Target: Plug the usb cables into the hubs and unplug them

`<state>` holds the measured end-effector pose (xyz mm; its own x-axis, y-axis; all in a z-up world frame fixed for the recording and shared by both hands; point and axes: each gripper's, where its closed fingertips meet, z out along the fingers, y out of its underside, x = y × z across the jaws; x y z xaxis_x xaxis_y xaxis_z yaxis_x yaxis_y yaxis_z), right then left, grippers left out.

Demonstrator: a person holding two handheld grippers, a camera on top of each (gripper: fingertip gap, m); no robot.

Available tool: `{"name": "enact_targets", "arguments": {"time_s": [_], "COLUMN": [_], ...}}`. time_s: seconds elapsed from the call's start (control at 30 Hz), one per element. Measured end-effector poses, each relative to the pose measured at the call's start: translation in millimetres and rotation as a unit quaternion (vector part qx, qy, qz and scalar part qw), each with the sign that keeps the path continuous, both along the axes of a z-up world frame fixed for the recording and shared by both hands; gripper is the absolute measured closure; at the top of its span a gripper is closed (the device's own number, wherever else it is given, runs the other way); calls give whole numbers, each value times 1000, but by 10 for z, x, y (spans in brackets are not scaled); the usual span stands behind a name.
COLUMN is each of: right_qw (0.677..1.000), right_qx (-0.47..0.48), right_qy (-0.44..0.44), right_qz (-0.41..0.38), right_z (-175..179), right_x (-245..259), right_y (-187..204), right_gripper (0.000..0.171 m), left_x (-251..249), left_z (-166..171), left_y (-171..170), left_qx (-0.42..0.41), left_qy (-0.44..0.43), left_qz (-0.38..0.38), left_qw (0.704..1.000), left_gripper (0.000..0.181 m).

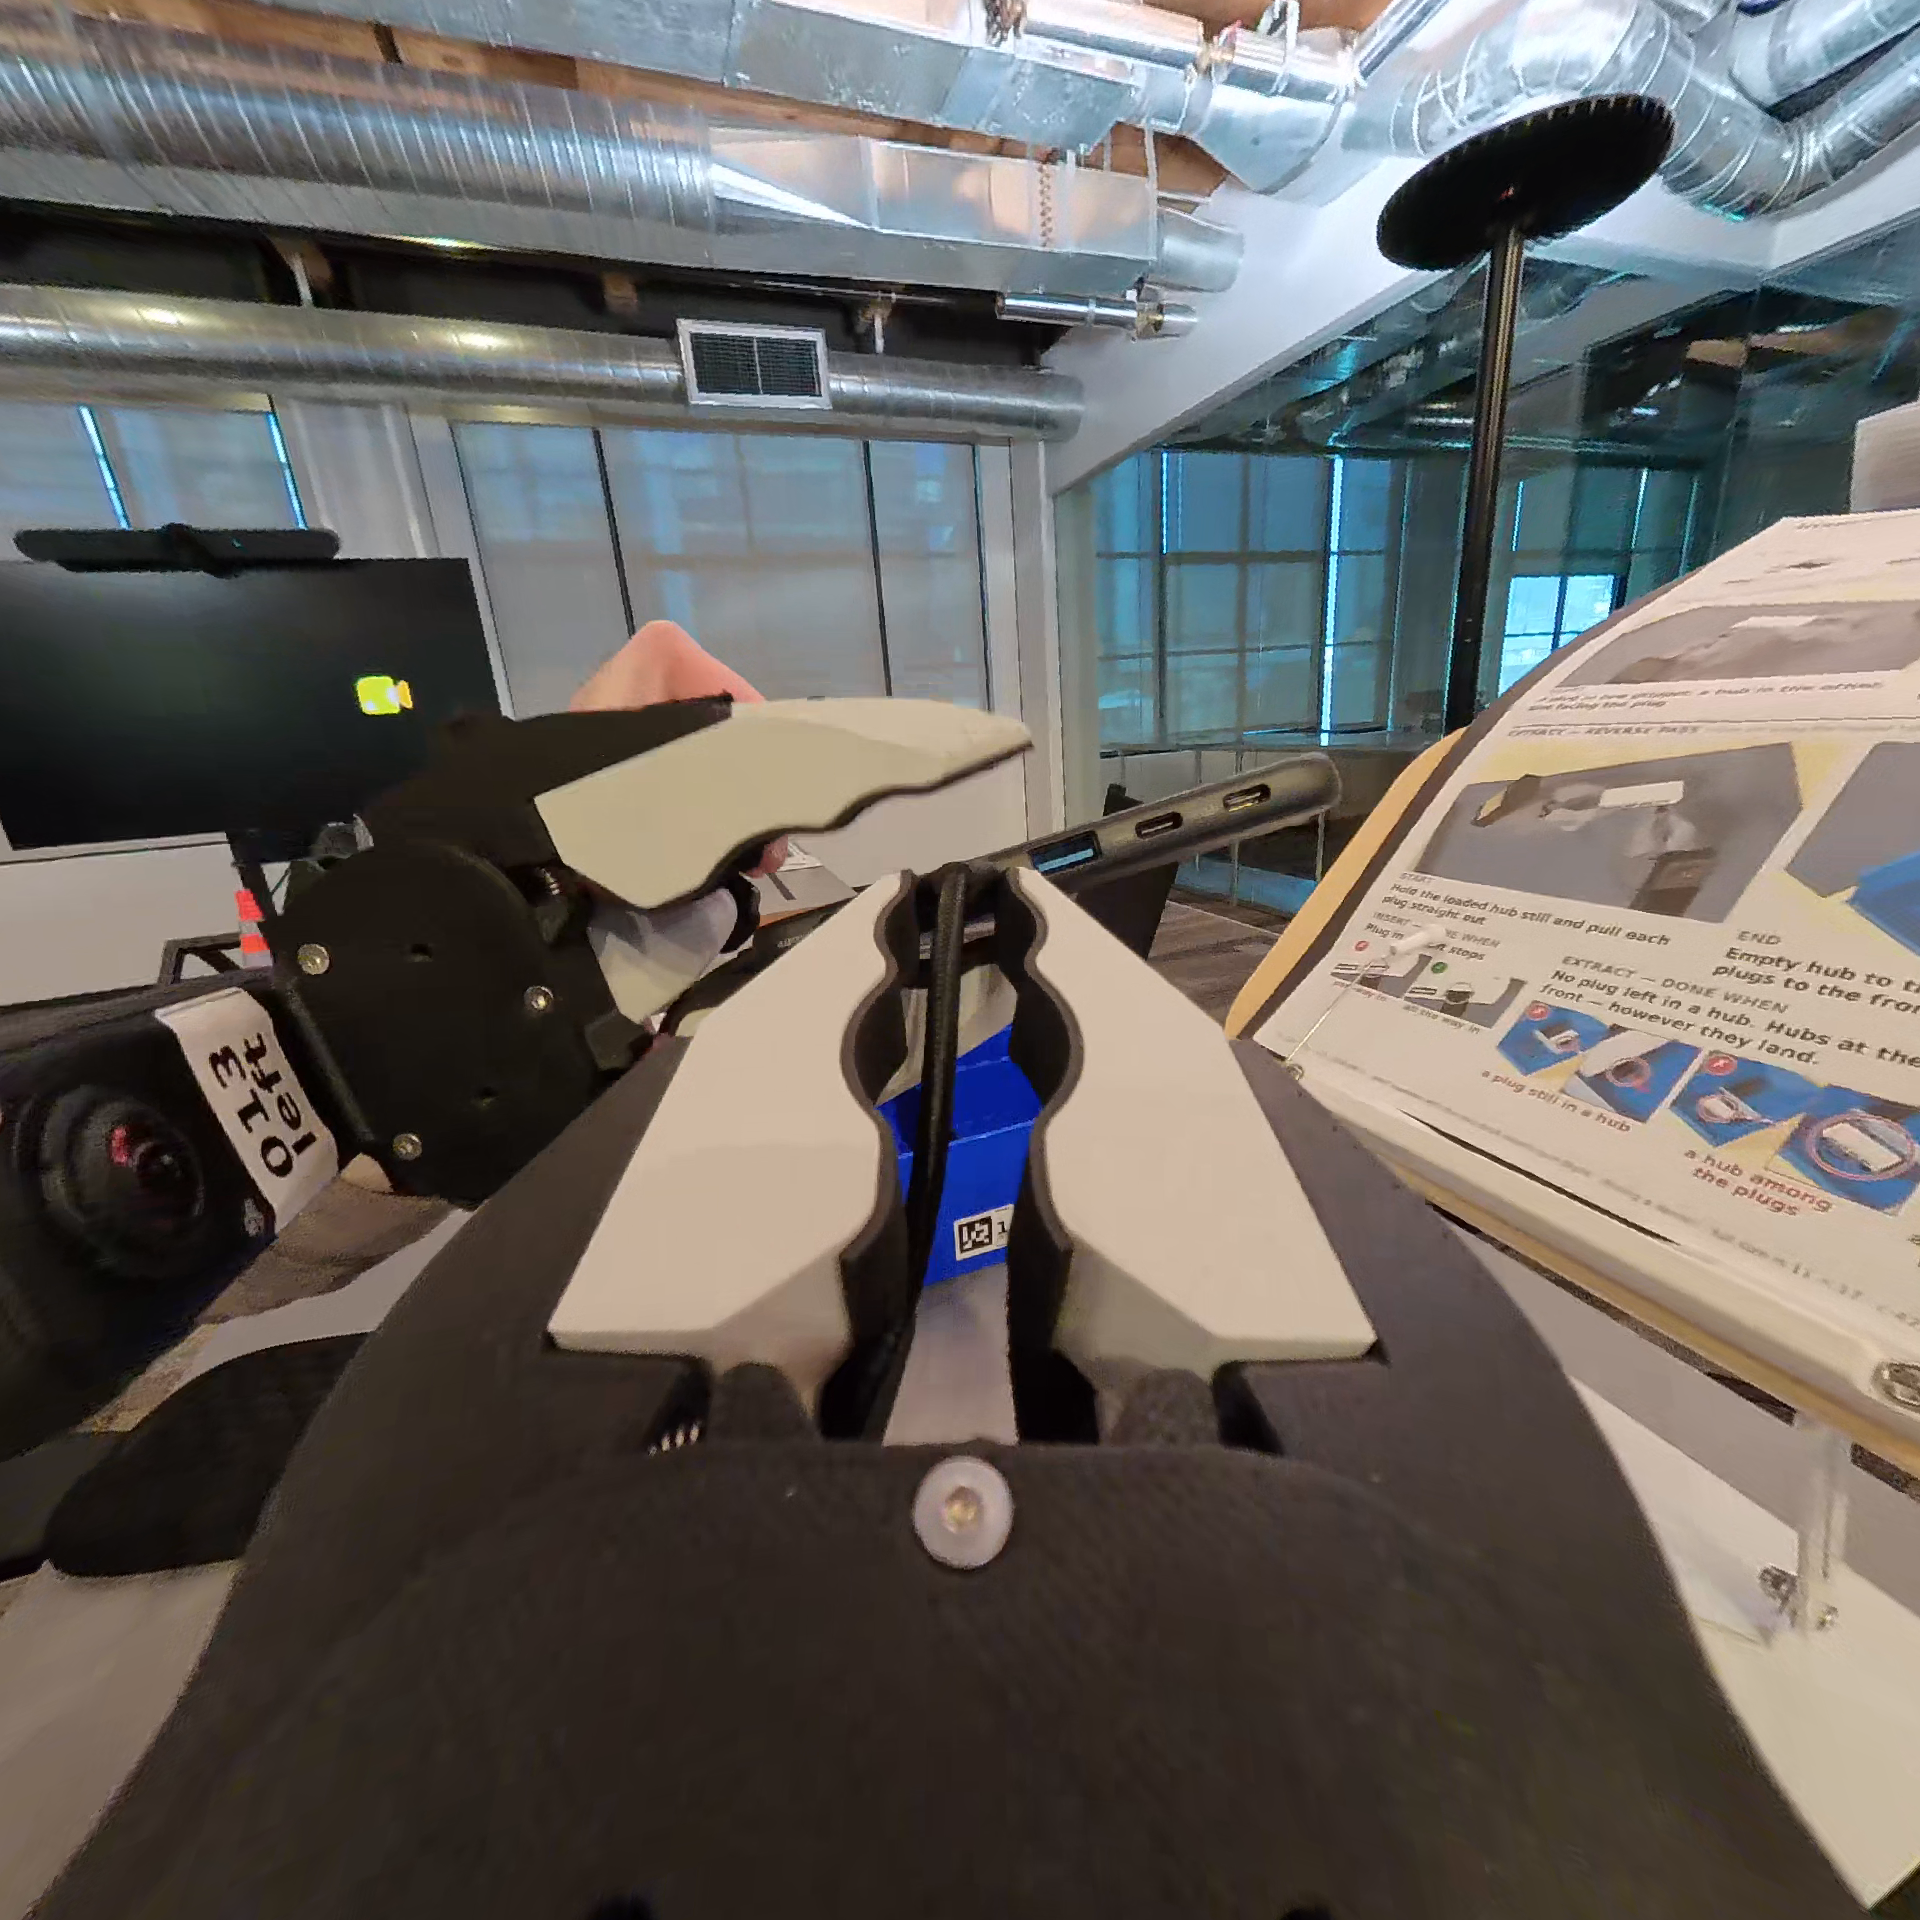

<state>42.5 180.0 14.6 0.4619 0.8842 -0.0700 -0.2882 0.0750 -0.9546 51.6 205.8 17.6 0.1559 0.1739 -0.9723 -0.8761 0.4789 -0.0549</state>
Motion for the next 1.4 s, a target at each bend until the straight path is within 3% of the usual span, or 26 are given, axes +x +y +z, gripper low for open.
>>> {"name": "enact_targets", "arguments": {"time_s": [0.13,0.23,0.37,0.53,0.63,0.97,1.13,1.3,1.4], "right_qw": [1000,999,999,998,998,997,999,993,991], "right_qx": [-8,-17,-23,-28,-19,-40,-36,36,39], "right_qy": [21,37,43,61,62,60,16,-107,-129], "right_qz": [19,20,11,-6,-3,32,20,-46,-19], "right_z": [44,32,21,47,94,35,-29,-80,-108], "right_x": [8,26,50,187,213,173,179,272,298], "right_y": [-38,-8,26,99,71,71,118,126,74], "right_gripper": [159,159,159,159,159,159,159,156,156], "left_x": [41,49,43,-16,-60,-17,-23,-29,-20], "left_z": [11,-16,47,-24,-22,-48,-96,-123,-156], "left_y": [-52,-19,-25,-76,-65,-77,-38,-16,-44], "left_qx": [8,-16,2,-20,-7,-3,-31,-27,-38], "left_qy": [9,17,6,-2,-2,35,46,71,86], "left_qz": [-14,-3,-4,-6,3,13,25,41,47], "left_qw": [1000,1000,1000,1000,1000,999,998,996,994], "left_gripper": [168,168,149,153,168,169,168,168,168]}}
